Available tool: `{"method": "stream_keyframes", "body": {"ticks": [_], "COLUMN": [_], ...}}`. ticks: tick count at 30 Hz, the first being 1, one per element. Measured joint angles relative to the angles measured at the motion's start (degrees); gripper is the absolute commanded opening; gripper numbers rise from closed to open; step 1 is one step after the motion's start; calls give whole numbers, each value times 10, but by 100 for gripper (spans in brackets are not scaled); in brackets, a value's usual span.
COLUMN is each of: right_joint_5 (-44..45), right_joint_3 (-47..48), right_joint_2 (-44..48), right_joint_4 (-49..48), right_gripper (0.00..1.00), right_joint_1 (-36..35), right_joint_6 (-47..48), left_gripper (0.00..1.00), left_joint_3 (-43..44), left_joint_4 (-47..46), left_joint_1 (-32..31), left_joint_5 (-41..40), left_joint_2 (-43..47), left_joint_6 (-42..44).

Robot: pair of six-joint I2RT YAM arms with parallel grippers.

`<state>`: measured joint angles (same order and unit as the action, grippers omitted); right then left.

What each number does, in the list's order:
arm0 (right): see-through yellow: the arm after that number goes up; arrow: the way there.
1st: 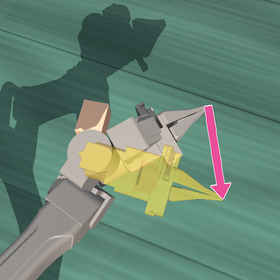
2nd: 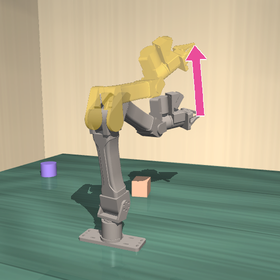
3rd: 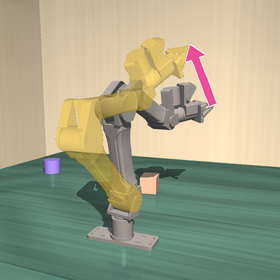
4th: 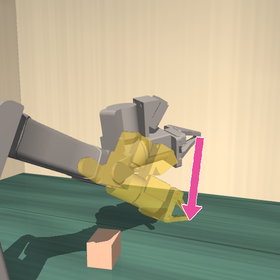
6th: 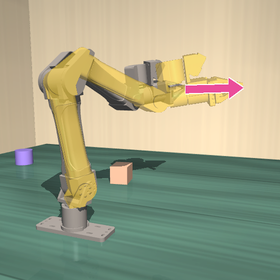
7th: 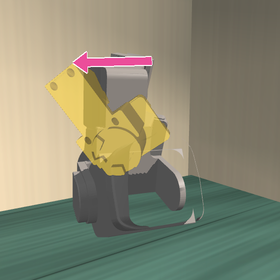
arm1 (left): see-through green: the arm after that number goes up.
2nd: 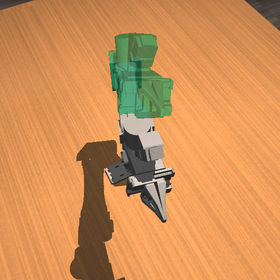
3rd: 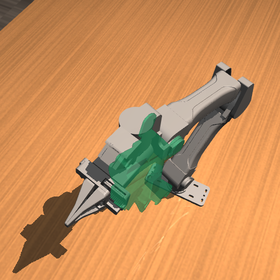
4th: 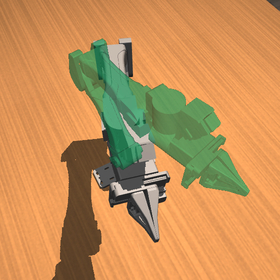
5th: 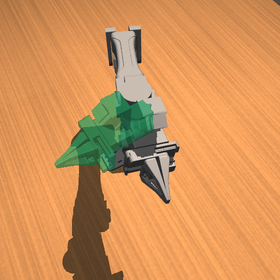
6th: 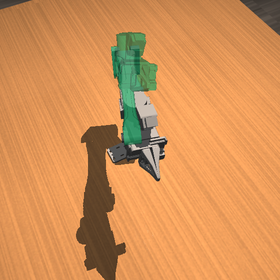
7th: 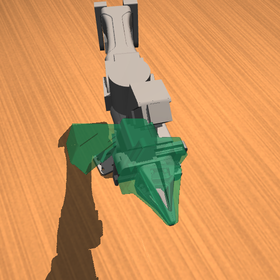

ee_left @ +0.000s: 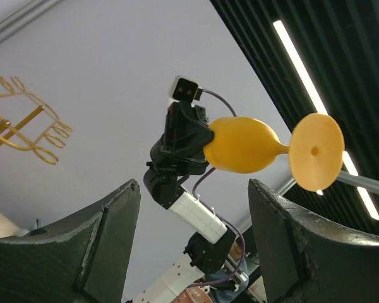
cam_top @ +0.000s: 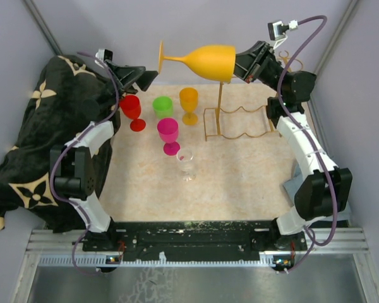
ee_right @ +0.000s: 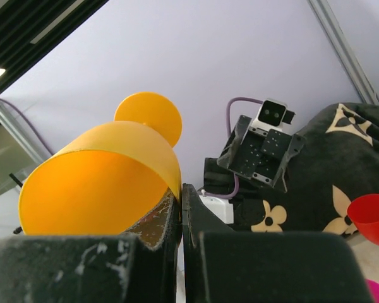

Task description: Place the wine glass upside down on the wine glass rack

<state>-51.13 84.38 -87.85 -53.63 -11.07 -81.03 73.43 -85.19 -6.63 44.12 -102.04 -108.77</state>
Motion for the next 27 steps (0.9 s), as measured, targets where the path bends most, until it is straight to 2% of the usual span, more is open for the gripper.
{"method": "stream_keyframes", "body": {"ticks": [7,17,20,24,27], "right_joint_5": [-7,-16,-18,-19,-19], "right_joint_3": [0,6,16,26,28], "right_joint_2": [-15,-60,-63,-64,-64], "right_joint_4": [-23,-19,-17,-23,-26], "right_gripper": [0,0,0,0,0], "right_joint_1": [-6,-31,-35,-36,-36], "right_joint_6": [-13,-15,-15,-15,-16], "left_gripper": [70,64,49,37,22], "left_joint_3": [21,38,38,38,38], "left_joint_4": [-27,-29,-29,-29,-30], "left_joint_1": [-11,-66,-71,-75,-75], "left_joint_5": [-26,-42,-48,-60,-65], "left_joint_2": [18,33,36,45,51], "left_joint_6": [-53,-86,-89,-91,-91]}}
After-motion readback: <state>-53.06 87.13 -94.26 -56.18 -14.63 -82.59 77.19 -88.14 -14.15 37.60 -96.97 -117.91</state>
